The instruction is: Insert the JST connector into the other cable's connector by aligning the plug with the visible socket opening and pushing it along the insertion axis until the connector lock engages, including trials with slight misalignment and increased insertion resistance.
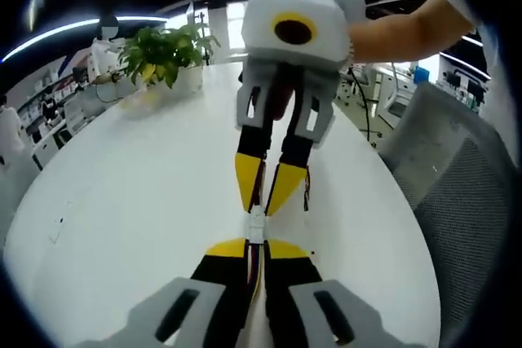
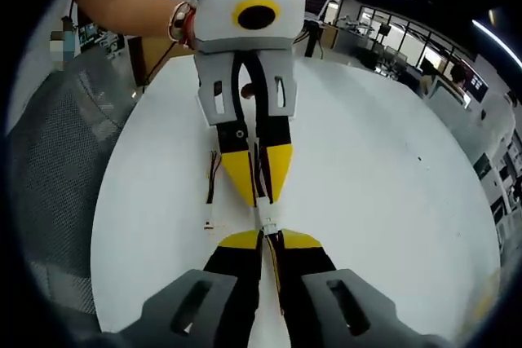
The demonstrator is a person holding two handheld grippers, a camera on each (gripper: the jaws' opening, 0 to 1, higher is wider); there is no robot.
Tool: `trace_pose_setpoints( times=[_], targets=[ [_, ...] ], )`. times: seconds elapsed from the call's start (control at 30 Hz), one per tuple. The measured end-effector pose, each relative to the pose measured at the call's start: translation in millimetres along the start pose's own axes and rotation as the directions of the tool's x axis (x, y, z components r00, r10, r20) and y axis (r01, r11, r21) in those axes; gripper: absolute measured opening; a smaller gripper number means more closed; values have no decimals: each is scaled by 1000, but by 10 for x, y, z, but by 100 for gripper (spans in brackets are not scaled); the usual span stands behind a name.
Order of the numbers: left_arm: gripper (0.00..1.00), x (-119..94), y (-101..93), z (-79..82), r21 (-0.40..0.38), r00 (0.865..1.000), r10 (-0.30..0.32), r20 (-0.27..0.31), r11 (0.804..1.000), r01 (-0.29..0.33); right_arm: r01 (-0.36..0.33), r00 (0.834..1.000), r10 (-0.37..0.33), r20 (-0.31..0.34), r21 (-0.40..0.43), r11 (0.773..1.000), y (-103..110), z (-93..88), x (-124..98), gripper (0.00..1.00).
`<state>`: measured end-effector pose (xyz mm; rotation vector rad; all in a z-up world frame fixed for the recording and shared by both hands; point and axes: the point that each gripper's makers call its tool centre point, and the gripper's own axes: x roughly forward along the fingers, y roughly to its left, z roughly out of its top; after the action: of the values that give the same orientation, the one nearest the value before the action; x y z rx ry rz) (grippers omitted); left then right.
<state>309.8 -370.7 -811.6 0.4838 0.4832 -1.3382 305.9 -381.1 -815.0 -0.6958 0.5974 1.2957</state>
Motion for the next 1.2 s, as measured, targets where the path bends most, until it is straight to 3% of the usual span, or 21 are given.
trace_pose_setpoints(
  times=[0.5, 1.2],
  targets=[
    [1, 188, 268, -57, -48, 1000, -10, 17, 999, 10, 3, 1000, -4, 23, 50, 999, -260, -141, 128, 4],
    [1, 333, 364, -197, -67, 999, -46, -2, 997, 45, -15, 1000, 14, 17, 89, 996, -331, -280, 277, 4]
  ],
)
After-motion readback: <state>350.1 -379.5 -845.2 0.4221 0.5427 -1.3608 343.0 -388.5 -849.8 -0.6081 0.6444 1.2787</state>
